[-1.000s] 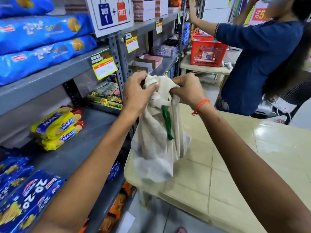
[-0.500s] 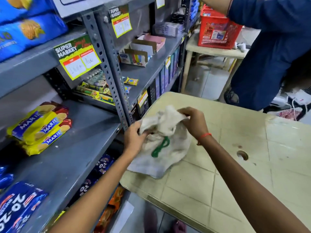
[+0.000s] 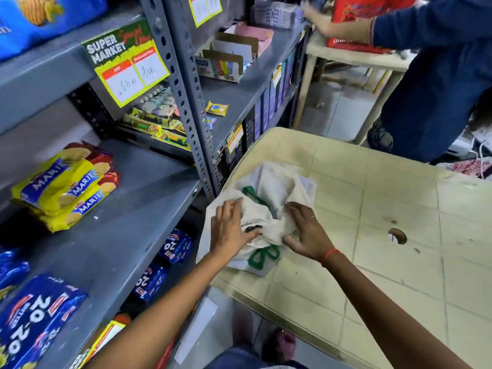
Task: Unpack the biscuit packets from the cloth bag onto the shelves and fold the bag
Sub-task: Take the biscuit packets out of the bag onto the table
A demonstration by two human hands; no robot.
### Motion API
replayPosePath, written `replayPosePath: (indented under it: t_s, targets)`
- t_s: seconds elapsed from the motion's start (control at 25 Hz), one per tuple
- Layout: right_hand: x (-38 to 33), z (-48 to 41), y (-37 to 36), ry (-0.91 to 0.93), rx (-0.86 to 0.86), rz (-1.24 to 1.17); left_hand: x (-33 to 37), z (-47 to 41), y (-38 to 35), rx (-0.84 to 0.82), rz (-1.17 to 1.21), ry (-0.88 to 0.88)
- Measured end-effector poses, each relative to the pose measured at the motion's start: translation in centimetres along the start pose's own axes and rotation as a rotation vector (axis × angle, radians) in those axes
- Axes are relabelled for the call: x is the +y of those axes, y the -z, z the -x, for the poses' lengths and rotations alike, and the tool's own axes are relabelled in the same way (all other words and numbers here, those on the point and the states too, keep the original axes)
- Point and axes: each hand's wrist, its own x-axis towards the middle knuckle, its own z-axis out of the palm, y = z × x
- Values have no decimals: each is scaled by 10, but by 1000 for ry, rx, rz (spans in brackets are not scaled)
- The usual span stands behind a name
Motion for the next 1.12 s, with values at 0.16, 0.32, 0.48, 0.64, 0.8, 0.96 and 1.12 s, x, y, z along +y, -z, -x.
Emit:
replayPosePath:
  t_s: [0.16, 0.32, 0.48, 0.64, 0.8, 0.96, 1.12]
  targets:
    - [-17, -10, -4, 166, -1, 127, 16, -30, 3, -241, -59, -329]
    - [5, -5, 2, 67, 211, 15, 9, -53, 20, -132, -11, -129]
    - [61, 16, 25, -341, 341, -81, -43, -52, 38, -165, -73, 162]
    - [39, 0, 19, -141, 224, -23, -16, -49, 24, -368, -33, -78]
    - [16, -25, 1, -78, 5, 126, 8, -63, 19, -415, -25, -55]
    - [49, -10, 11, -379, 285, -157, -33, -67, 39, -242, 184, 167]
    - [60, -3, 19, -516, 431, -245, -63, -60, 44, -25, 347, 456]
